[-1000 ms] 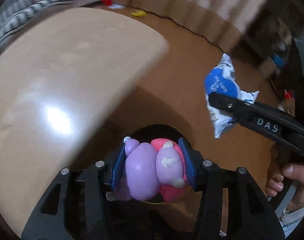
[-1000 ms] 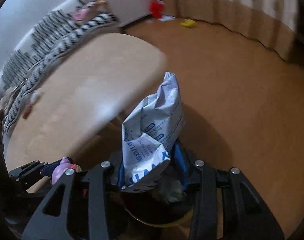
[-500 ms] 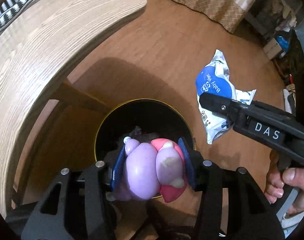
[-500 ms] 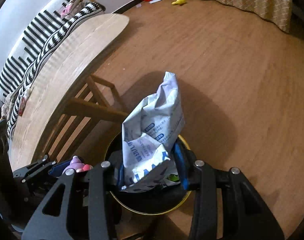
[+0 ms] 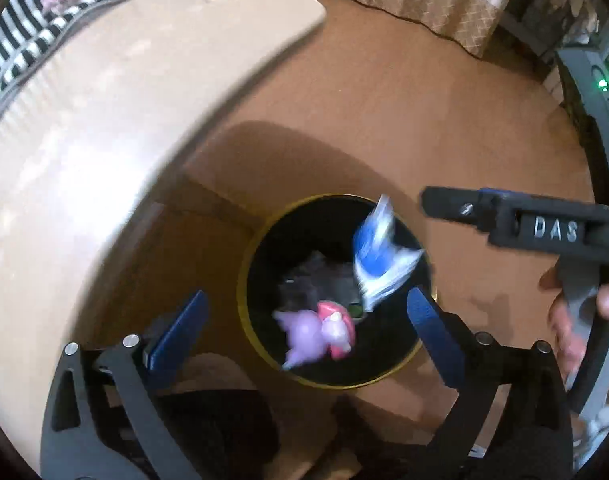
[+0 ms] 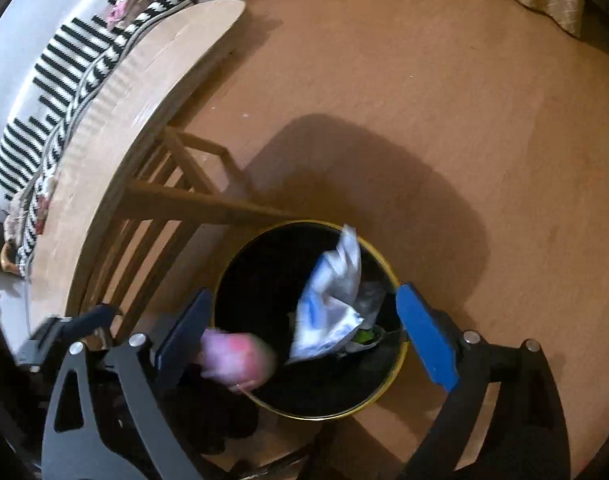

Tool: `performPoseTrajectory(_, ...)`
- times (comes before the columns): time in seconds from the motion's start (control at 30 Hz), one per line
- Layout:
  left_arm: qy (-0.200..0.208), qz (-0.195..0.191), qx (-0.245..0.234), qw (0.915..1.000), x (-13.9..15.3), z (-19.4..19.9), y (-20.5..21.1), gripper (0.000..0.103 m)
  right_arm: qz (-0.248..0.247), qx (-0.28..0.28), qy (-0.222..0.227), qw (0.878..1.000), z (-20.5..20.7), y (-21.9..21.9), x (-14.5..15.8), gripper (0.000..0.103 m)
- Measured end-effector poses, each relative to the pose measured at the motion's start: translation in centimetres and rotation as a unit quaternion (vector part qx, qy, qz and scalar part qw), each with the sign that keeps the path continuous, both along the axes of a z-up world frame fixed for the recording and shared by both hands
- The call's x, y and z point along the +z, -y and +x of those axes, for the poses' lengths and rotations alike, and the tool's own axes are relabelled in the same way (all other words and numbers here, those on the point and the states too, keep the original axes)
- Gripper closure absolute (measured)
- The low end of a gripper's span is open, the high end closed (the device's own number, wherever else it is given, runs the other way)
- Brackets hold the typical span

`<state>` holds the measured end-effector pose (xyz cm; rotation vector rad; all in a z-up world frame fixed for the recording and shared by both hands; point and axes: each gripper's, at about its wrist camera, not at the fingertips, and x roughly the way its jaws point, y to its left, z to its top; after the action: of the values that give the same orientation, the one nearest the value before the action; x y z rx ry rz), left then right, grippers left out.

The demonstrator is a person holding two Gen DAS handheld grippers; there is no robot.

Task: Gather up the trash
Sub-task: 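Carry the toy and packet over the bin and open both tools, then grasp the red cigarette pack with the left tool while the right tool grasps white tissue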

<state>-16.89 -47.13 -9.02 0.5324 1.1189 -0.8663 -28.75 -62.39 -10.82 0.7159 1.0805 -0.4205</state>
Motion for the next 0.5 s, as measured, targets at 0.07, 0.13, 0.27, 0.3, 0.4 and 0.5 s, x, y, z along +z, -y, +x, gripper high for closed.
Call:
performPoseTrajectory(0.07,0.031,-0.018,0.017,0.9992,2.3,1.5,-2.1,0.006,-0.022,-0.002,0.003,1.0,0.6,-0.3,0.9,0.01)
performPoseTrajectory(0.13,0.068,-0.038,0.06,0.9952,4.7,3.4,-5.0,0.006,-0.047,0.006,0.015,0.999,2.1,-0.9,2.2,0.009)
performPoseTrajectory(0.27,0.097,-0.064,0.173,0.9781,8.5,9.7,-13.1,0.006,-0.078,0.056,0.054,0.994,7.2,-4.0,5.1,0.007)
performPoseTrajectory(0.3,0.101,-0.065,0.199,0.9727,9.1,11.4,-15.3,0.006,-0.083,0.073,0.063,0.992,8.7,-5.1,5.7,0.007)
performPoseTrajectory(0.4,0.112,-0.05,0.274,0.9538,9.9,16.6,-22.0,0.006,-0.104,0.149,0.087,0.979,14.9,-9.4,7.7,0.007)
performPoseTrajectory(0.5,0.12,-0.031,0.318,0.94,10.7,21.3,-28.0,0.006,-0.13,0.238,0.095,0.958,21.8,-14.4,9.2,0.007)
